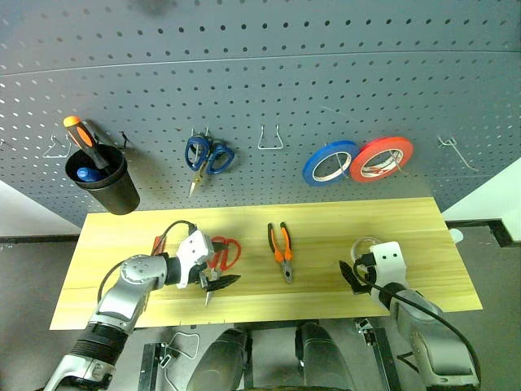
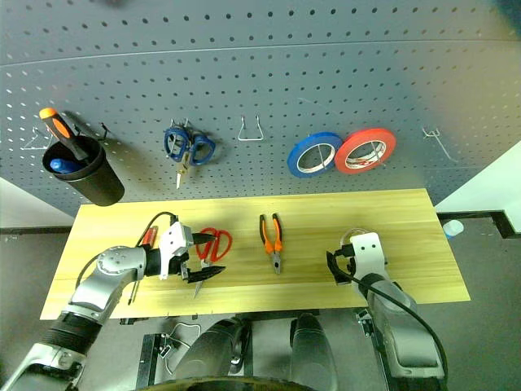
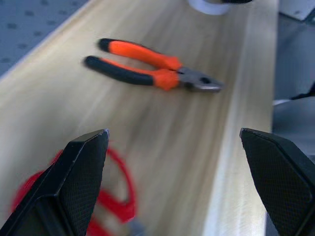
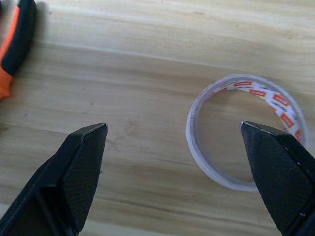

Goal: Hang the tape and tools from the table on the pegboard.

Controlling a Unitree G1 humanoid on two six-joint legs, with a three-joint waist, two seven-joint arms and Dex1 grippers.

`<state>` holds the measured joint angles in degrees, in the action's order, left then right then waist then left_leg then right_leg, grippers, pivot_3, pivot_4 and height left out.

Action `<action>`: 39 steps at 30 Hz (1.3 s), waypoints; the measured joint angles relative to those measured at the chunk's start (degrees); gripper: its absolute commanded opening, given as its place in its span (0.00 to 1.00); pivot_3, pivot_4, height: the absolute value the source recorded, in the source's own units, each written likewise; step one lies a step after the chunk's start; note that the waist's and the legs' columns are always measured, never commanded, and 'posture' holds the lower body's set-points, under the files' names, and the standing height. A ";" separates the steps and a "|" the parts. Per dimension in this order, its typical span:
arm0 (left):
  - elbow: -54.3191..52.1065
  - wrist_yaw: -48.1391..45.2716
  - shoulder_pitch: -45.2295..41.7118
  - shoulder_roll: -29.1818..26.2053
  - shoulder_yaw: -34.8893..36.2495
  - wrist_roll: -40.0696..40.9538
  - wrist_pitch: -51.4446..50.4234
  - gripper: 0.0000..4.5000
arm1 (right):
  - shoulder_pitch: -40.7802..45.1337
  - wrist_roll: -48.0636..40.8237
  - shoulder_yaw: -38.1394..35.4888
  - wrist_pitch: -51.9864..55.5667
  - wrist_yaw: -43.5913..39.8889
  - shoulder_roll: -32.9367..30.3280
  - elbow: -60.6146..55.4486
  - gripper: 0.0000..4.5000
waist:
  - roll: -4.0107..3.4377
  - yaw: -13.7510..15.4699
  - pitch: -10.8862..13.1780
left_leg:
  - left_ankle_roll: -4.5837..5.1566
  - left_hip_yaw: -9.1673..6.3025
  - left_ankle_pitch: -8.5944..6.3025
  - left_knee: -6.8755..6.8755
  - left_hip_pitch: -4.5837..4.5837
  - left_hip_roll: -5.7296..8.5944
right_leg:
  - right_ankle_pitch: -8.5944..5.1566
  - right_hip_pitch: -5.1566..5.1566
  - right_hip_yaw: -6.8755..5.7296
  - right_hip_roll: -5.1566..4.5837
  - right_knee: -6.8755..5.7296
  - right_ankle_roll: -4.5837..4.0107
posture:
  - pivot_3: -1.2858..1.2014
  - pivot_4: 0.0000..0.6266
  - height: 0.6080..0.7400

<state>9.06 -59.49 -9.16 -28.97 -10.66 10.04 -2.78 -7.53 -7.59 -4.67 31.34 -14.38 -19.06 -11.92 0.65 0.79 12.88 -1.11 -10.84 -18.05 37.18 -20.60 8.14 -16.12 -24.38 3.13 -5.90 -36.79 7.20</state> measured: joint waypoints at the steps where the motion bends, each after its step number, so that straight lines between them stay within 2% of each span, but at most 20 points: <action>1: 0.00 0.10 -0.03 0.48 -0.28 -0.16 0.47 0.99 | 0.21 0.09 0.00 -0.23 -0.02 0.00 0.18 1.00 | 0.02 -0.10 0.12 | 0.00 0.01 0.00 0.00 0.00 0.00 | 0.00 0.00 0.00 0.00 0.00 0.00 | 0.52 0.46 0.90; 7: 1.85 1.12 -1.91 4.08 -2.02 -1.31 3.73 0.99 | 1.17 0.70 0.47 -1.35 -0.02 0.12 2.82 1.00 | 0.13 -0.29 0.52 | 0.00 0.04 0.00 0.00 0.00 -0.01 | 0.00 -0.07 0.01 0.00 -0.08 0.00 | 0.51 0.47 0.90; 20: 10.31 1.76 -1.25 8.38 -1.89 -2.36 20.78 0.99 | 1.23 0.77 1.16 -1.94 -0.14 0.35 4.23 1.00 | 0.20 -0.45 1.07 | -0.01 0.09 0.01 0.02 -0.01 -0.01 | 0.00 -0.08 0.00 -0.03 -0.08 0.00 | 0.50 0.48 0.90; 31: 17.60 1.20 -0.45 11.22 -0.85 -0.83 26.85 0.99 | 0.81 0.69 0.95 -1.79 -0.94 -0.52 4.15 1.00 | 0.33 -1.65 1.81 | 0.00 0.09 0.00 0.02 -0.03 0.00 | 0.00 -0.09 0.00 -0.04 -0.09 0.00 | 0.49 0.52 0.90; 39: 17.86 1.10 0.11 11.65 -0.83 -0.80 27.24 0.99 | 1.25 0.65 0.95 -1.57 -1.22 -0.75 4.11 1.00 | 0.39 -1.87 2.67 | 0.00 0.09 0.00 0.03 -0.07 -0.02 | 0.00 -0.15 0.01 -0.03 -0.13 0.00 | 0.49 0.53 0.90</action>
<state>26.91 -58.39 -9.05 -17.32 -11.48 9.24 24.46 -6.28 -6.94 -3.72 29.77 -15.60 -19.81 -7.80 1.04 -1.08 15.56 -1.12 -10.75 -18.04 37.21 -20.67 8.12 -16.12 -24.53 3.14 -5.93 -36.92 7.20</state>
